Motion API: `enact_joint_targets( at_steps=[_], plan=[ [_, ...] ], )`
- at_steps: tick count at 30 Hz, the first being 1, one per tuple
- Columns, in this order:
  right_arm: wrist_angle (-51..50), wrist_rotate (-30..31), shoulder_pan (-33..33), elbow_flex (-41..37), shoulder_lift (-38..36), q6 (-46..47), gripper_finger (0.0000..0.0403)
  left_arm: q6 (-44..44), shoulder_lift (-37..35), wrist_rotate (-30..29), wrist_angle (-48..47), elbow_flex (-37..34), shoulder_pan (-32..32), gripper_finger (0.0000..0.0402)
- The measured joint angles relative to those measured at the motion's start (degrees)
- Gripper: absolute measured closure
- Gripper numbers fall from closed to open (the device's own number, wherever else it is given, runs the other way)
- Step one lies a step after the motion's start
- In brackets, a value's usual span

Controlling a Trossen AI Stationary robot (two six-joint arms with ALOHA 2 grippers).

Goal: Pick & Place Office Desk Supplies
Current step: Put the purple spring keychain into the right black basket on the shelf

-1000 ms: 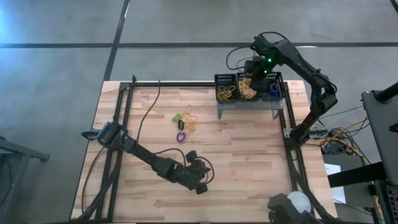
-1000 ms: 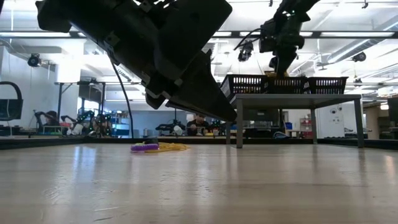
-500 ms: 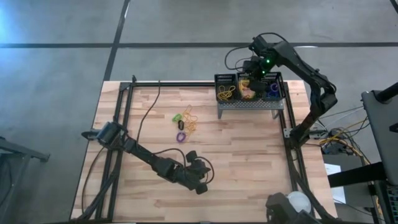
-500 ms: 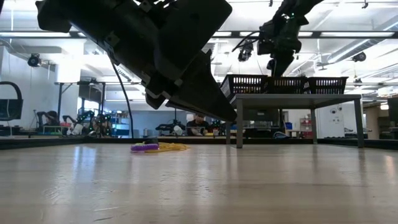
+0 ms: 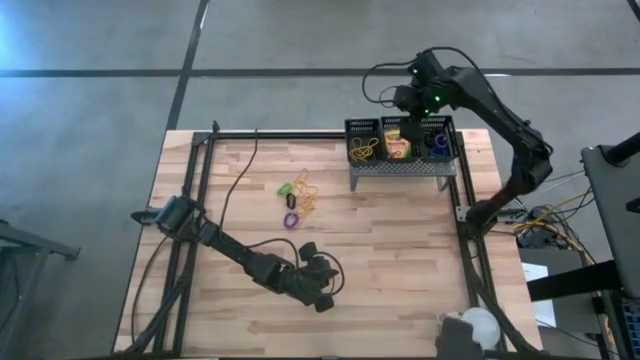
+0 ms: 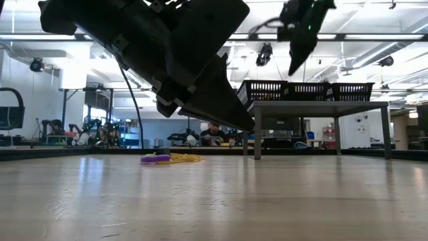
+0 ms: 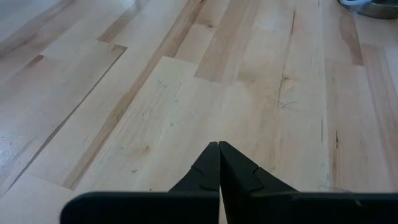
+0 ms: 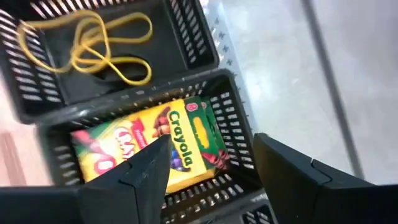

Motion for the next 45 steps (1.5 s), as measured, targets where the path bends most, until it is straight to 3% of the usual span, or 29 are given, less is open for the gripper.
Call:
enact_joint_targets(
  at_steps=[7, 11, 15, 21, 25, 31, 36, 41, 45],
  plan=[
    [3.01, 2.45, 13.45, -3.32, -10.11, 7.15, 0.0198, -2.11, 0.0, -0.02, -0.52, 0.0, 0.0, 0.0401],
    [8.65, 2.48, 26.39, -11.26, -18.01, 11.2, 0.021, -6.88, -0.43, -0.6, -4.96, -0.02, 0.0, 0.0401],
    [17.78, 3.04, 41.2, -22.24, -25.43, 19.02, 0.0221, -13.49, -3.61, -4.41, -15.38, -0.02, -0.22, 0.0401],
    [32.9, 14.86, 63.8, -39.89, -30.66, 29.18, 0.0235, -23.03, -10.4, -12.17, -32.05, -0.02, -1.05, 0.0401],
    [43.35, 21.56, 73.89, -50.59, -29.73, 35.87, 0.0242, -24.68, -13.17, -13.27, -38.6, -0.02, -0.97, 0.0401],
    [70.0, 21.77, 80.51, -64.17, -22.82, 41.64, 0.0249, -28.43, -14.86, -9.91, -47.67, -0.02, 3.0, 0.0389],
    [88.76, 21.82, 81.86, -69.58, -14.02, 41.54, 0.0256, -28.17, -14.86, -4.25, -50.51, -2.44, 8.43, 0.0323],
    [92.87, 21.84, 81.82, -70.09, -6.68, 39.75, 0.0263, -28.05, -15.02, -0.02, -45.41, -8.48, 15.21, 0.0247],
    [93.07, 21.95, 81.8, -68.59, -3.63, 39.21, 0.027, -23.51, -15.06, 2.76, -32.06, -13.38, 17.51, 0.0222]
  ],
)
